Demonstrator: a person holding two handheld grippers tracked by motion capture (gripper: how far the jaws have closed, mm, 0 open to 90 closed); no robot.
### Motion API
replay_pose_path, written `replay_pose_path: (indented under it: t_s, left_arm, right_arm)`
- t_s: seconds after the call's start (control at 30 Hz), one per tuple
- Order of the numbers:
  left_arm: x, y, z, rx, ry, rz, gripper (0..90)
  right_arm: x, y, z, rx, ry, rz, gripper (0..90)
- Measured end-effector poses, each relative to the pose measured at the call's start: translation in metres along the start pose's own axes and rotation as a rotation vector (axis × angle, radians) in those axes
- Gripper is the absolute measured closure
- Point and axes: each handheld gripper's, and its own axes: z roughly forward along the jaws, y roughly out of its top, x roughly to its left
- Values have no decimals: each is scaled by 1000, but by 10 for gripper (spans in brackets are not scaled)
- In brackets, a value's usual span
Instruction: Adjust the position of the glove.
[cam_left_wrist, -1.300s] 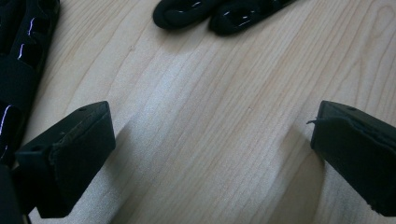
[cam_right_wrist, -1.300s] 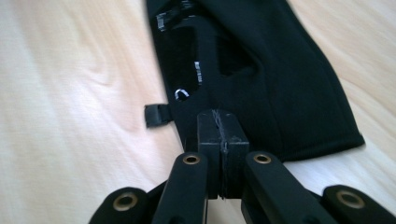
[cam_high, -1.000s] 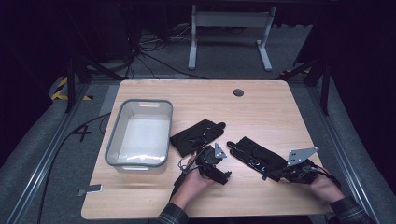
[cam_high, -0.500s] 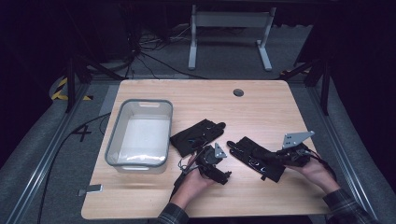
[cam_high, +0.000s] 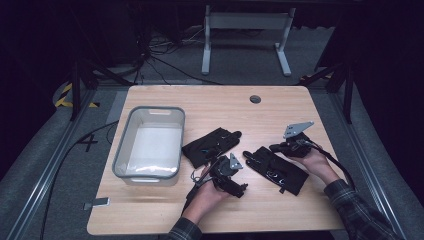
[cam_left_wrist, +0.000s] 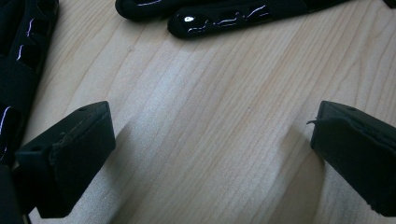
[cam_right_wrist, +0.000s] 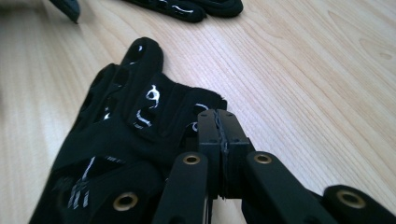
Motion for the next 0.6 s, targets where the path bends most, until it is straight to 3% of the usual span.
replay_pose_path:
  t_s: [0.3, 0.6]
  left_arm:
    - [0, 0, 0, 0, 0, 0, 2]
    - [0, 0, 0, 0, -1, 0, 1]
  right_arm:
    - [0, -3, 14, 42, -2, -2, 900]
    - [-5, -11, 5, 70, -56, -1, 900]
